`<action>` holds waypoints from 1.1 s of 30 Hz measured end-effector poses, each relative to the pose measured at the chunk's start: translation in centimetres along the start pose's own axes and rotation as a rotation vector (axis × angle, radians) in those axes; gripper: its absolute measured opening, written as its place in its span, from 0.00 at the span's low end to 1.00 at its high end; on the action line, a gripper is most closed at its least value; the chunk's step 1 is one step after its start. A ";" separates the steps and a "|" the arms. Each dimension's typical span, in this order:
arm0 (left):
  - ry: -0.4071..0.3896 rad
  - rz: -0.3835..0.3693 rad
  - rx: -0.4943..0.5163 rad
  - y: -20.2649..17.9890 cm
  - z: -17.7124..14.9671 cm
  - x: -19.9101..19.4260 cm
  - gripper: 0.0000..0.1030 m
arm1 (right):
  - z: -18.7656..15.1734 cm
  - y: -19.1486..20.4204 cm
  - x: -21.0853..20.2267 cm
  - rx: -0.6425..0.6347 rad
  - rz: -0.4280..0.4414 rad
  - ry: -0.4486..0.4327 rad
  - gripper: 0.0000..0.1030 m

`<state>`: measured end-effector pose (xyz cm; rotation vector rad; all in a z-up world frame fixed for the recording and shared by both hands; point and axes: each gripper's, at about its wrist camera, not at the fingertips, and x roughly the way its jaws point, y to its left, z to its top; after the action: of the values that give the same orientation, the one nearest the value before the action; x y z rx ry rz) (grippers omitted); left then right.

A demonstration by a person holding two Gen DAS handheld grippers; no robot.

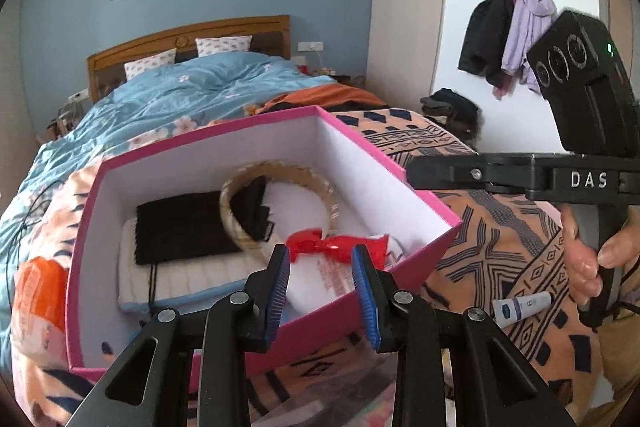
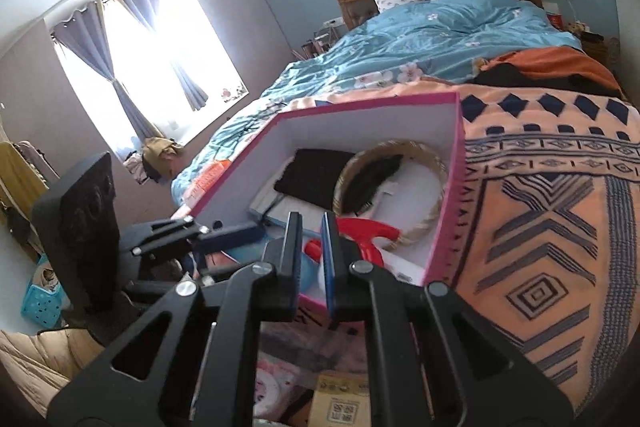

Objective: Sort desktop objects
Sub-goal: 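Move the right gripper to the brown wooden rake-shaped scratcher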

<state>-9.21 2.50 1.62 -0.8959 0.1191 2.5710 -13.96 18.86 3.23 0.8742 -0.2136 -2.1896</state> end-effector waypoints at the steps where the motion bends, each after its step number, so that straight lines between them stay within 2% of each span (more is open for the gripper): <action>1: 0.001 0.000 -0.009 0.2 -0.1 -0.1 0.32 | -0.2 -0.2 0.0 0.004 -0.002 0.005 0.11; 10: -0.002 0.006 -0.003 -0.3 -0.4 -0.6 0.38 | -1.2 -0.8 0.1 0.014 -0.011 0.028 0.12; 19: -0.015 -0.042 0.038 -2.3 -1.1 -2.0 0.46 | -2.4 0.1 -1.0 -0.027 -0.027 0.033 0.24; 26: -0.041 -0.098 0.117 -5.5 -2.1 -4.7 0.52 | -5.4 0.6 -3.0 -0.048 -0.040 0.057 0.25; 33: -0.030 -0.177 0.186 -9.0 -4.3 -6.5 0.55 | -10.2 0.4 -6.1 -0.009 -0.059 0.097 0.26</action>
<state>1.58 7.51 2.70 -0.7630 0.2534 2.3633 -4.13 24.02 -1.13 0.9909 -0.1321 -2.1941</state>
